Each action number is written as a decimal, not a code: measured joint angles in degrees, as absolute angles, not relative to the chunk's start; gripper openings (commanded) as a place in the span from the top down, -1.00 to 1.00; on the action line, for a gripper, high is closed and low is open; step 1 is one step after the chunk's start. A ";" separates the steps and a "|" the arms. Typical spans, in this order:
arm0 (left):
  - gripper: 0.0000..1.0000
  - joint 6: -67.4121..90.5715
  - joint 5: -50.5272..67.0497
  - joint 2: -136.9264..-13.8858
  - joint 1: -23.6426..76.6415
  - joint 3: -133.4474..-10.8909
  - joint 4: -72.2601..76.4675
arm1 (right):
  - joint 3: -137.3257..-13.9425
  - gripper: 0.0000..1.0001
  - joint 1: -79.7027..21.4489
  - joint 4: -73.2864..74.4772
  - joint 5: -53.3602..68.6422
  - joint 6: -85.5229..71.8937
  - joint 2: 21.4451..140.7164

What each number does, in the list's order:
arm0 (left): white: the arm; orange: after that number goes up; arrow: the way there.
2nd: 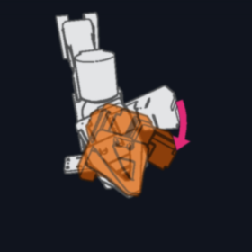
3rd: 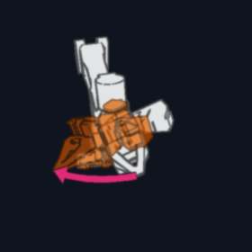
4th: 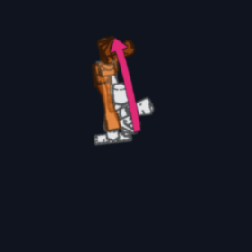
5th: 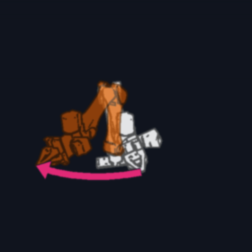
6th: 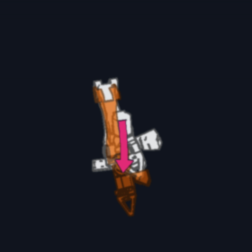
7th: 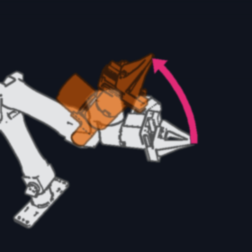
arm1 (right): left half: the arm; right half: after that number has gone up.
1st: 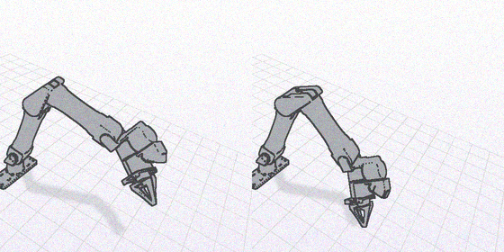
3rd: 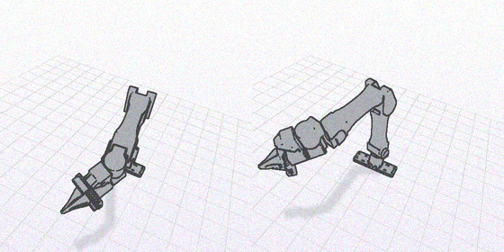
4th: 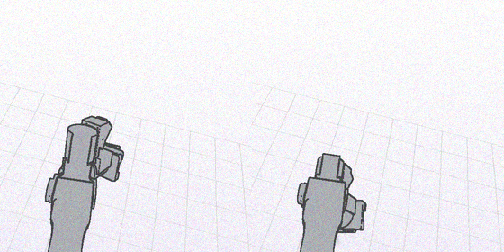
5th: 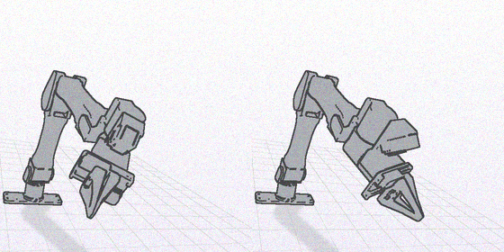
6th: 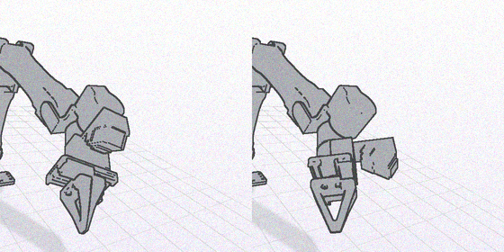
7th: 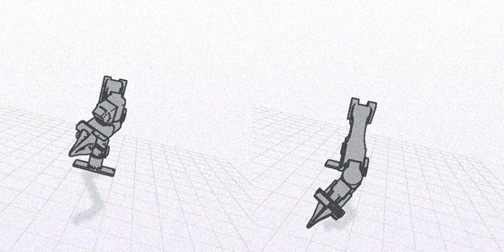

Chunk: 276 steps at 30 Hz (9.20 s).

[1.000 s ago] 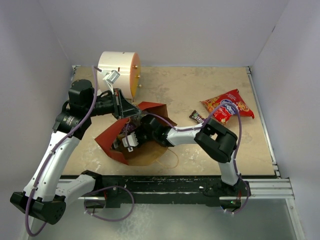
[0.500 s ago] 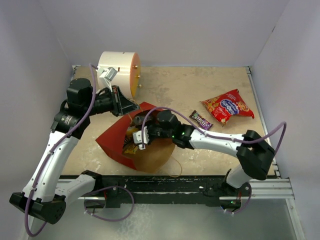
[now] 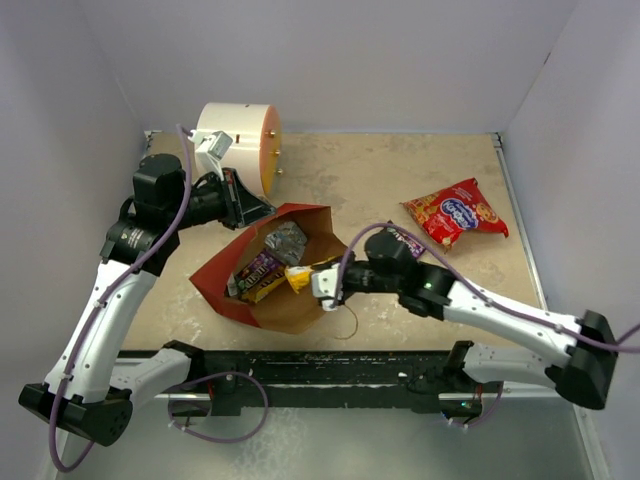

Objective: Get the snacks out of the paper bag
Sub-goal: Take out the snack from the paper bag, then place the snack at the center of the board, then take out the snack from the paper bag, then place the snack at the center of the board, then take out the snack from the paper bag.

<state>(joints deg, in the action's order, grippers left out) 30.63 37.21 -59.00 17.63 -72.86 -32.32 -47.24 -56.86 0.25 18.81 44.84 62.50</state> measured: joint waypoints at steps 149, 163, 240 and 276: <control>1.00 21.61 39.66 -59.53 17.63 -73.23 -37.54 | -61.34 0.78 -60.69 -20.86 13.82 42.61 108.09; 1.00 19.92 35.55 -59.13 17.63 -73.23 -38.81 | -52.05 0.82 -60.69 -17.72 10.94 39.07 91.13; 1.00 21.45 38.68 -61.25 17.63 -74.22 -38.65 | -44.97 0.16 -19.00 -4.56 7.33 15.55 67.85; 1.00 38.57 44.66 -55.13 17.65 -63.86 -27.03 | -46.63 -0.04 -57.93 -4.93 28.99 28.23 70.70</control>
<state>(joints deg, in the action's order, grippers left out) 38.57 44.66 -55.13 17.65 -63.86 -27.03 -46.63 -57.93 -4.93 28.99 28.23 70.70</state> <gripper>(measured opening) 0.005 0.518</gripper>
